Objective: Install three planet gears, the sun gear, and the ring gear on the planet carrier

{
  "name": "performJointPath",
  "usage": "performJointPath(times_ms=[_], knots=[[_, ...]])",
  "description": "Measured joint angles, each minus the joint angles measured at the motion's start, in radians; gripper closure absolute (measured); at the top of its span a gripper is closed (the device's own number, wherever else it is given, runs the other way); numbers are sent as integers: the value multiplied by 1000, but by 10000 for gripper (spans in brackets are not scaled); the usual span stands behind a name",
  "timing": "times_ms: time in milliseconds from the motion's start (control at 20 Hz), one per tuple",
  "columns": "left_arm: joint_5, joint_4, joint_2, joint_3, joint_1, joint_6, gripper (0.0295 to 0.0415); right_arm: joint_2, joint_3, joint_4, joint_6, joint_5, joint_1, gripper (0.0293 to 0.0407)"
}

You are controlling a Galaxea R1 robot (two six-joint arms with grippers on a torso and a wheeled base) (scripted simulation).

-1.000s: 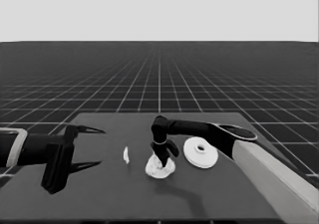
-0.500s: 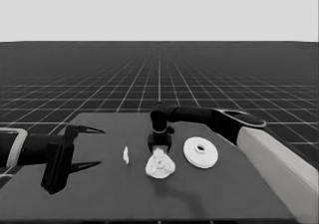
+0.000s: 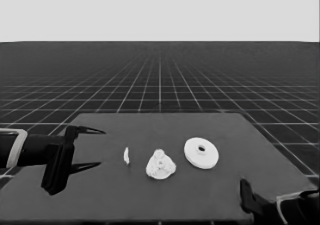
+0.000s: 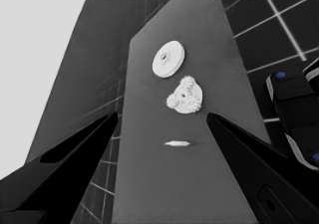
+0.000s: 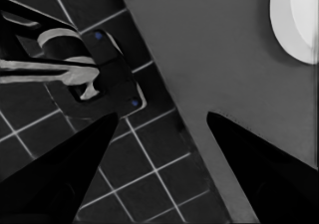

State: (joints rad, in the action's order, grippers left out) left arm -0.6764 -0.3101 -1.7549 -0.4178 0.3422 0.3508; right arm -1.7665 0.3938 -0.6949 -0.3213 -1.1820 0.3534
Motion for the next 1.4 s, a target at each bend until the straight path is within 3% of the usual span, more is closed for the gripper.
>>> performJointPath(times_ms=[50, 100, 200, 350, 500, 600, 700, 1000, 1050, 1100, 1400], knots=[[0, 0, 0, 0, 0, 0, 326, -269, 266, 419, -417, -228, -330, 302], [0, 0, 0, 0, 0, 0, 326, -486, 609, 535, -548, -263, -442, 307], [0, 0, 0, 0, 0, 0, 326, -694, 1038, 587, -576, -299, -444, 313], [0, 0, 0, 0, 0, 0, 326, -810, 1288, 607, -549, -317, -438, 315], [0, 0, 0, 0, 0, 0, 326, -839, 1351, 610, -536, -321, -436, 315], [0, 0, 0, 0, 0, 0, 326, -870, 1423, 525, -508, -240, -319, 315], [0, 0, 0, 0, 0, 0, 326, -890, 1469, 500, -489, -209, -276, 315], [0, 0, 0, 0, 0, 0, 326, -902, 1495, 489, -478, -192, -259, 315], [0, 0, 0, 0, 0, 0, 326, -902, 1495, 489, -478, -192, -259, 343], [0, 0, 0, 0, 0, 0, 326, -902, 1495, 489, -477, -192, -259, 351], [0, 0, 0, 0, 0, 0, 326, -902, 1496, 489, -477, -192, -259, 351]])
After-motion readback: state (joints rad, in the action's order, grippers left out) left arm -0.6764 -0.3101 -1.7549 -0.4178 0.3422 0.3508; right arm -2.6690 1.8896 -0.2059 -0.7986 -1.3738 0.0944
